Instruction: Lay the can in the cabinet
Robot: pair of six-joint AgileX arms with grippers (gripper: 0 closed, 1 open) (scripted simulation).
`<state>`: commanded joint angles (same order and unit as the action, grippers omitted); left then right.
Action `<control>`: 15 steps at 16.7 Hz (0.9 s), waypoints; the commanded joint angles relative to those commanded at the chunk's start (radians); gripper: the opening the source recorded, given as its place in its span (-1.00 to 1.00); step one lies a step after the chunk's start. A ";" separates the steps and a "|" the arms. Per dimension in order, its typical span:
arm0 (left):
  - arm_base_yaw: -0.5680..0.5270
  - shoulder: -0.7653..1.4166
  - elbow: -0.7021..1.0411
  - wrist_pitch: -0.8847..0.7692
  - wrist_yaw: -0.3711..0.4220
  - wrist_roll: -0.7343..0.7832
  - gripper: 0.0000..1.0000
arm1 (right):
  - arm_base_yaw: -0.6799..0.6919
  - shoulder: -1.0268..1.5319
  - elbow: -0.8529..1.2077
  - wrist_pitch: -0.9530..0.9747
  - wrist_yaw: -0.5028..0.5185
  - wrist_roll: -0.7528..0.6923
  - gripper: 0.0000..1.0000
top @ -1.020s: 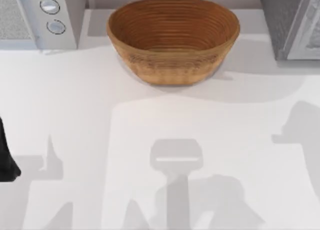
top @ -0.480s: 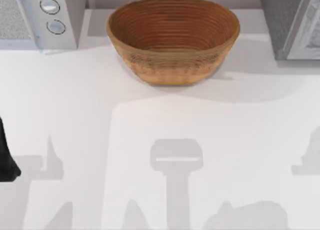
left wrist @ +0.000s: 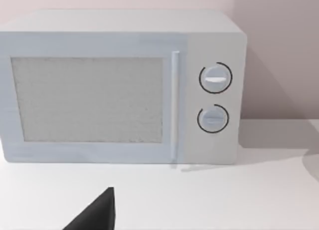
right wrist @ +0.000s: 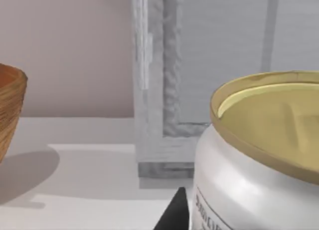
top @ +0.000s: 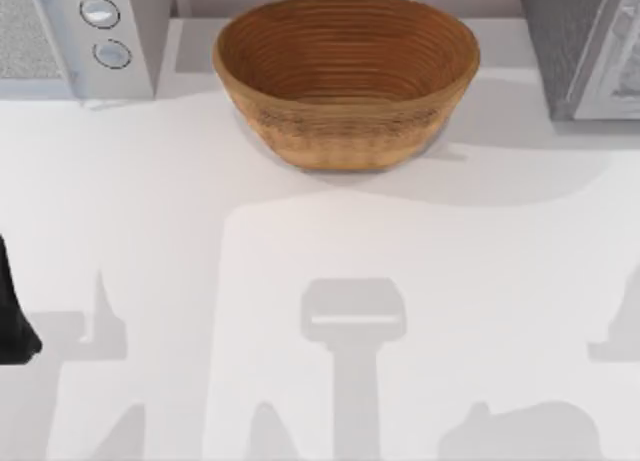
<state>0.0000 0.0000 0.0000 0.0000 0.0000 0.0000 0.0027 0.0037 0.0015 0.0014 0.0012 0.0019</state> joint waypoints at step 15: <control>0.000 0.000 0.000 0.000 0.000 0.000 1.00 | 0.058 0.421 0.539 -0.138 0.060 0.003 -1.00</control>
<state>0.0000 0.0000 0.0000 0.0000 0.0000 0.0000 0.0606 0.4249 0.5405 -0.1368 0.0615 0.0047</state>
